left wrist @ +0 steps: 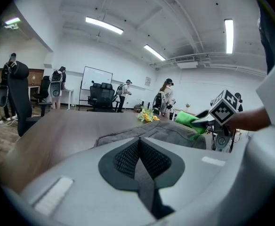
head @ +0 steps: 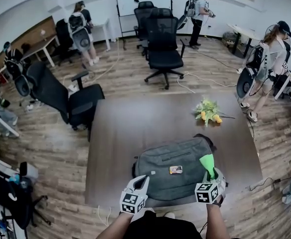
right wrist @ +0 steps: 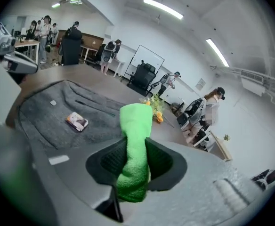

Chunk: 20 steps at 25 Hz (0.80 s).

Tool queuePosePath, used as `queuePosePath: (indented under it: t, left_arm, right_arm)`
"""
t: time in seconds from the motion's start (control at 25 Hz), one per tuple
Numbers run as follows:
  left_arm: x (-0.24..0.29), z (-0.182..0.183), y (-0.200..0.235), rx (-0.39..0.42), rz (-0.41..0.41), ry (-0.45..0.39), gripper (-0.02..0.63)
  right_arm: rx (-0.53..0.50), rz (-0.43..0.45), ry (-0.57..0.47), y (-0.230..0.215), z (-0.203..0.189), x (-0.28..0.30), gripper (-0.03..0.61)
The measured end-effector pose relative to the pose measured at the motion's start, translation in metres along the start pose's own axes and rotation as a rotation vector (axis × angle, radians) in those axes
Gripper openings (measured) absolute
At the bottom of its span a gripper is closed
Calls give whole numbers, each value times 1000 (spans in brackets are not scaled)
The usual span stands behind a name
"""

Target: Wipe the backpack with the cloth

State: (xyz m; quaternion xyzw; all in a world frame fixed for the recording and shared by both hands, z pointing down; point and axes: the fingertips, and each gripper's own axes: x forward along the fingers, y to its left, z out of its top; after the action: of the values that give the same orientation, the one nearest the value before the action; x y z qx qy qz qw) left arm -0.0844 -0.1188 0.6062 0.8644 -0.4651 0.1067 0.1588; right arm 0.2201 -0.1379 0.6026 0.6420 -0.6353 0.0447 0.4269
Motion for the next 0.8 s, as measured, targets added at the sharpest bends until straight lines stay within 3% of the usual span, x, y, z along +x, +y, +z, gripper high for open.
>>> queuePosePath:
  t: [0.2,0.36,0.6,0.8]
  left_arm:
    - [1,13,-11,10,-11,-32,18]
    - [-3,29,-17,-6,-23,-73,18]
    - [-19,73,-15,-8,-15,-175,18]
    - [-28,111,-4,-24,-6,-264,18]
  right_arm:
    - [122,118,-164,19,43,-19,109]
    - [130,219,-321,38,81,-42,109]
    - [240,367,-512,48,136,-84,107]
    - [326,433,-624,41,168,-110,106]
